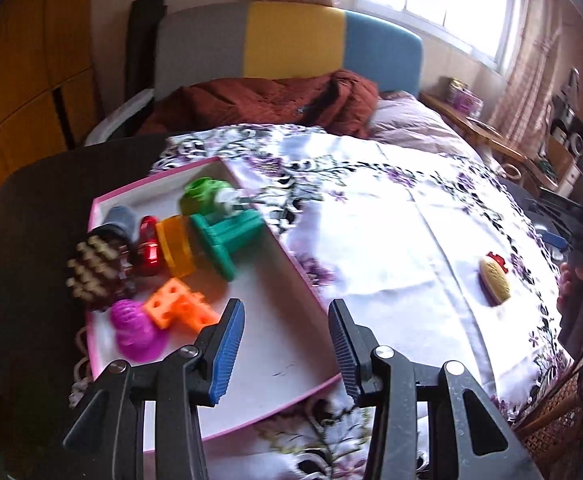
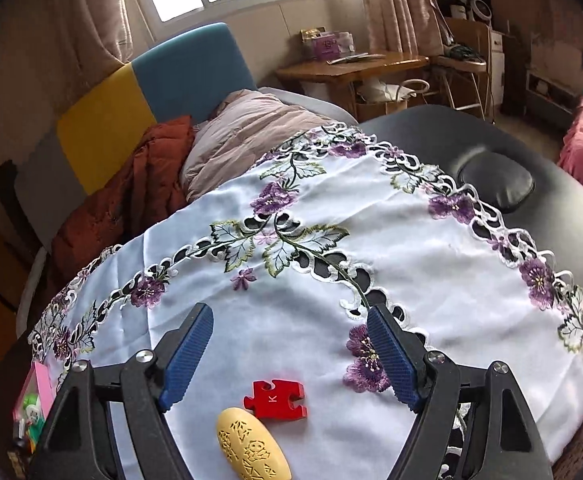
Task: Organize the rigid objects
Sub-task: 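Move both tools from the tray to the yellow egg and red puzzle piece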
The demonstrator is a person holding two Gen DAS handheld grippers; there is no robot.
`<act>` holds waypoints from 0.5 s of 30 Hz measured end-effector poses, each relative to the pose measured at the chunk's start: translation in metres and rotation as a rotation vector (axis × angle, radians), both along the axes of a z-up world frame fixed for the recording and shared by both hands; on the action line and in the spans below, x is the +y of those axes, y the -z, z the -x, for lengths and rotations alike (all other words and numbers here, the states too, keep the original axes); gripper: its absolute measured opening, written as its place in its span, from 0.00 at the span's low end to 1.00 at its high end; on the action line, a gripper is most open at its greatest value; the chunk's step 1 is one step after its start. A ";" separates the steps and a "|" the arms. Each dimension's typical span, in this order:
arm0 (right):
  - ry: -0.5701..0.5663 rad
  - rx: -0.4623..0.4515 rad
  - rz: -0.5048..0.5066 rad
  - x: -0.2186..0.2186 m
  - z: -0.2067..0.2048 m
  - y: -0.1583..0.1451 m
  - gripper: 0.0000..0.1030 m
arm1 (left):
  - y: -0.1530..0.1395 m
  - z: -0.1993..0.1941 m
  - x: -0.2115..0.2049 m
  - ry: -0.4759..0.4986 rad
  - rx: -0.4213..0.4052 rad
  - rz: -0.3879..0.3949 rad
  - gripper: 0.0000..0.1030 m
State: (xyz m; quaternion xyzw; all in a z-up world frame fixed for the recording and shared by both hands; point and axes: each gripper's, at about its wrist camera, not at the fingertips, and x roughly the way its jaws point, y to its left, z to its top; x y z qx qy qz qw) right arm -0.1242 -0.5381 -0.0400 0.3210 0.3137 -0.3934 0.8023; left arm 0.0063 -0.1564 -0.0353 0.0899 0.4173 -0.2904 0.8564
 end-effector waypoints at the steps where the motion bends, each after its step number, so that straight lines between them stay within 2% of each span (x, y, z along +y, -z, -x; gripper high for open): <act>1: 0.005 0.001 -0.022 -0.002 0.001 0.003 0.78 | 0.001 0.002 -0.007 0.016 0.001 -0.003 0.43; 7: 0.020 -0.001 -0.087 -0.006 0.004 0.012 0.79 | 0.007 0.012 -0.046 0.109 0.018 -0.028 0.43; 15: 0.092 -0.073 -0.081 -0.014 0.022 0.002 0.81 | 0.023 0.018 -0.105 0.252 0.094 -0.038 0.43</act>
